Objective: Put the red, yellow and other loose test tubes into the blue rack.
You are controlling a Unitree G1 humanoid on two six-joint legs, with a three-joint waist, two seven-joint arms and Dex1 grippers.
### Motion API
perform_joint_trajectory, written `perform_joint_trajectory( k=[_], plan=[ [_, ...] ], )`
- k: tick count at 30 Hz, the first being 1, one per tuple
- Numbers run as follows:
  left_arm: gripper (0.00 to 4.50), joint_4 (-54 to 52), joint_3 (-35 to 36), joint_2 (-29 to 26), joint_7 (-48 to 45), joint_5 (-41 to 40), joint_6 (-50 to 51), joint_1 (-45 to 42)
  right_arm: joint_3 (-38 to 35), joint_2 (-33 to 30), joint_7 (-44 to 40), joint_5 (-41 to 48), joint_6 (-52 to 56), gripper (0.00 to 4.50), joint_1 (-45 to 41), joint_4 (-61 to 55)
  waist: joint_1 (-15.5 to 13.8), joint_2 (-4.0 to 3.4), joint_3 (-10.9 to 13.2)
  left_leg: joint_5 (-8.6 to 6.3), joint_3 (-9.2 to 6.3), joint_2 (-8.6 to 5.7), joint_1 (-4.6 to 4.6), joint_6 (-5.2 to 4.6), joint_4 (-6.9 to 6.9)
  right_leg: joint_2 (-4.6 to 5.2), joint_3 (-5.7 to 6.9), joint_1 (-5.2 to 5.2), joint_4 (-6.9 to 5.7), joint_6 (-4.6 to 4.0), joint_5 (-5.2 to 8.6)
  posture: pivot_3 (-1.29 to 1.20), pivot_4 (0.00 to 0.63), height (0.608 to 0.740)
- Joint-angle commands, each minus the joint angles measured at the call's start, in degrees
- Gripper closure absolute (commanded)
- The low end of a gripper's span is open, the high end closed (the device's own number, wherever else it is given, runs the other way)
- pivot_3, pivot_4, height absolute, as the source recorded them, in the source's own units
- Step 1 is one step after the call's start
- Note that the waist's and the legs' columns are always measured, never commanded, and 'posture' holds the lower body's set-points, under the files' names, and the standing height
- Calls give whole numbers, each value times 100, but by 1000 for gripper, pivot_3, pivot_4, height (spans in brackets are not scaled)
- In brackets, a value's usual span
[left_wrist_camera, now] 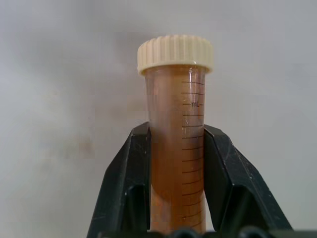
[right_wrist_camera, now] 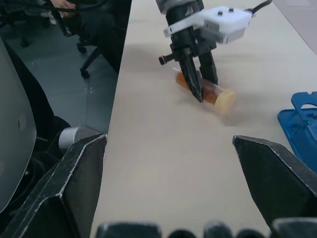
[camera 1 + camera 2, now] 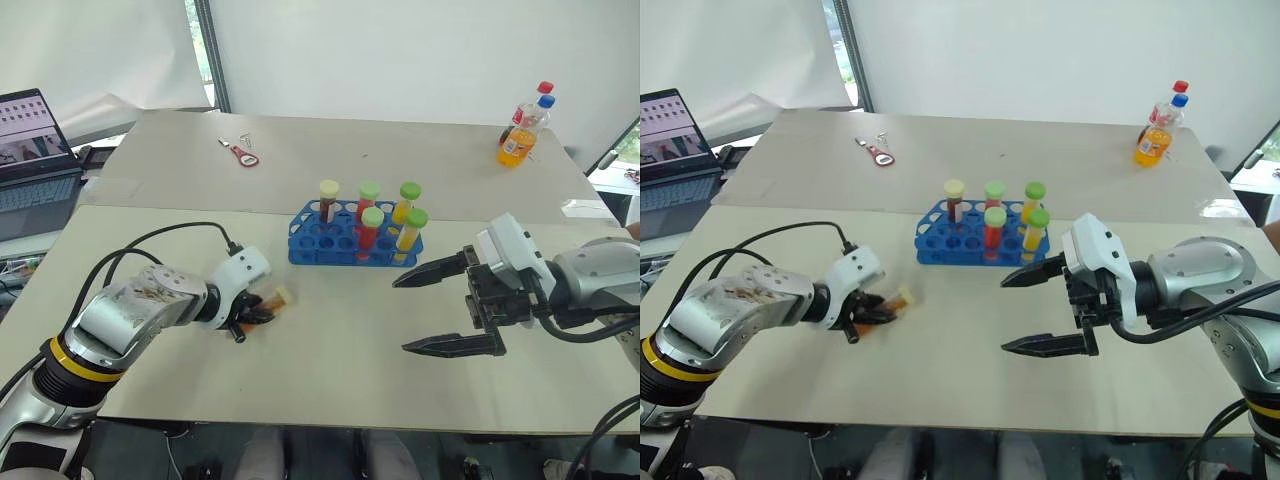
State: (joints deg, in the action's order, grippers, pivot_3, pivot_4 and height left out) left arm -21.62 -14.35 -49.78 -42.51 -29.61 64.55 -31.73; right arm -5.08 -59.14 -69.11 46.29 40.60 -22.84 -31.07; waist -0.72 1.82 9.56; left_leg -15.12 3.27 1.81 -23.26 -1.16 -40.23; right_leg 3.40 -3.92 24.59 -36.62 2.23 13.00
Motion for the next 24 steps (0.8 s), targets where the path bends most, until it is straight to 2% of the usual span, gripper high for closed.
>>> perform_joint_trajectory(
  k=[1,7,12,16,21,24],
  plan=[
    [3583,266,722,265,-224,-82,-829,-351,-362,-108,99,66,-25,0,139,-180,-4,1,1,0,0,0,-1,0,0,0,1,0,0,0,0,0,150,733],
    [3583,1231,1159,1840,109,73,-2308,-945,-447,254,1050,-50,7,0,579,-632,-21,3,-1,-3,-4,-7,-2,-5,-12,3,1,-17,11,5,-1,0,150,733],
    [3583,2404,954,2815,236,755,-3909,-1083,-211,713,2589,-118,662,0,536,-1234,26,3,-1,-4,-10,-6,-1,-7,-10,1,-1,-17,10,5,-3,0,150,733],
    [3583,3521,937,3415,342,1175,-5056,-1317,-94,782,3493,-135,1327,0,488,-1563,7,3,-1,-4,-12,-7,-9,-7,-12,2,0,-14,11,5,-3,0,150,733],
    [3583,4677,1025,3864,421,1451,-5977,-1641,-216,756,3970,6,1735,0,576,-1821,2,3,-1,-6,-16,-9,-20,-11,-14,4,1,-18,40,18,-12,0,150,733],
    [3583,5056,1064,3988,363,1481,-6147,-1718,-338,719,4104,156,1918,0,644,-1945,4,3,-1,-12,-17,-10,-26,-21,-13,4,0,-18,51,22,-14,0,150,733]
  ],
)
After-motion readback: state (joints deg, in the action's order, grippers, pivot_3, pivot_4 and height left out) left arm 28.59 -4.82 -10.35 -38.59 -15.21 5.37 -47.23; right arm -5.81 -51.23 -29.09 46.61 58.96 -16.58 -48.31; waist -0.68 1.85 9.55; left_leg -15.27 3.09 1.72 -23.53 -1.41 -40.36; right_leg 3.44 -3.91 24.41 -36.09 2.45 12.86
